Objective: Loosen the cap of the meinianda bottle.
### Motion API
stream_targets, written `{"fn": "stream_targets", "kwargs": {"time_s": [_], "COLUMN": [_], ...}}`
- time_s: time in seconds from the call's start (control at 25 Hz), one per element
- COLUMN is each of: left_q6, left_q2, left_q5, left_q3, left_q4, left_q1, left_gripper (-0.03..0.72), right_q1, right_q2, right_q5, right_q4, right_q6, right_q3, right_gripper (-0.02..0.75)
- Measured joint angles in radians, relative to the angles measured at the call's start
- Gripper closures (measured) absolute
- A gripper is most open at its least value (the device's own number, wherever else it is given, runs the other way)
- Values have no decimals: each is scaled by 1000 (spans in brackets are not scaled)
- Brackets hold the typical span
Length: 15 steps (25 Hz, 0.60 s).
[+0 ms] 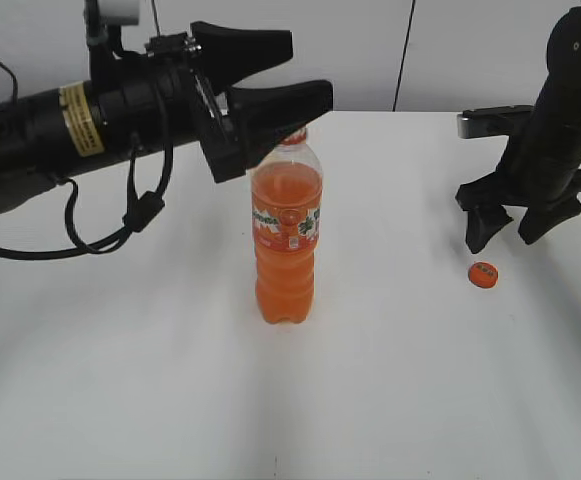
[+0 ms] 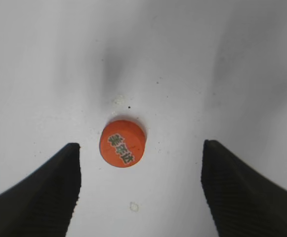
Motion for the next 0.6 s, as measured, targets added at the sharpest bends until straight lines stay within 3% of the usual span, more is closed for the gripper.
{"fn": "stream_targets", "kwargs": {"time_s": [0.24,0.6], "left_q6": [0,-2], "left_q2": [-109,-318], "left_q5": [68,547], "left_q3": [0,-6], "left_q4": [-88,-425], "left_q1": [0,35], "left_gripper": [139,139], "right_q1": [0,2], "right_q2": [-28,-186], "right_q5": [-1,3], "right_q4": [14,55], "right_q6": [-2,-4], "right_q3": [-1,-2], "right_gripper": [172,172]}}
